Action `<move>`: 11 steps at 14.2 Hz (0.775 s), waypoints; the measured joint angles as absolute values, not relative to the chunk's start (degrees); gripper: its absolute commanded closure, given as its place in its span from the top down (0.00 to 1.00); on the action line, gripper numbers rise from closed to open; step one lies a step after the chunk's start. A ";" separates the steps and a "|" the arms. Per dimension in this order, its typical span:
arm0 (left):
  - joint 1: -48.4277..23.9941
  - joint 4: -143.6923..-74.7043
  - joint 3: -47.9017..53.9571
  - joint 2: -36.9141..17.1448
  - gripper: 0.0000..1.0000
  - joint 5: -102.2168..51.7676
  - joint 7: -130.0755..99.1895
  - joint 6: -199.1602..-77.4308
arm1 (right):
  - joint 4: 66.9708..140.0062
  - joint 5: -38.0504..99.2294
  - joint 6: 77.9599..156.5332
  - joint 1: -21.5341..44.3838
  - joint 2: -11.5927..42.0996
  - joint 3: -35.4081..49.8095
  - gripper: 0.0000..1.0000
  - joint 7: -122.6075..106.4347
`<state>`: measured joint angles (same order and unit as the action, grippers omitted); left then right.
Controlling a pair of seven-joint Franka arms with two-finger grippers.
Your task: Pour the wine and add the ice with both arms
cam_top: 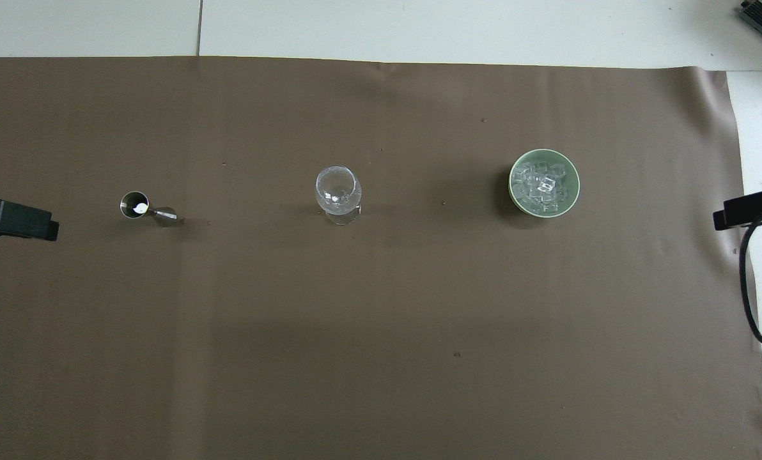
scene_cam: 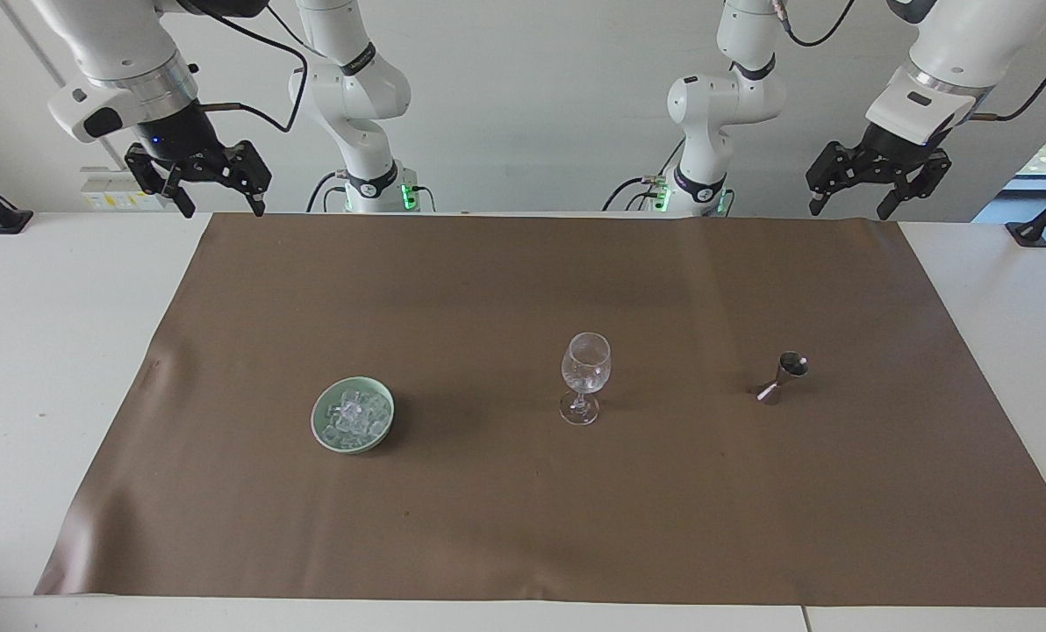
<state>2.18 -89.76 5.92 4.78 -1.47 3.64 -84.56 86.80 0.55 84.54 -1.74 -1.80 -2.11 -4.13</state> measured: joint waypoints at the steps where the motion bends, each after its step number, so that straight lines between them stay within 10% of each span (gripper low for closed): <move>1: 2.20 -89.76 5.88 4.78 1.00 -1.50 3.64 -84.45 | 86.80 0.55 84.54 -1.74 -1.80 -2.11 1.00 -4.13; 11: 5.79 -90.03 5.48 4.23 1.00 -6.97 1.86 -84.14 | 86.80 0.55 84.54 -1.74 -1.80 -2.11 1.00 -4.13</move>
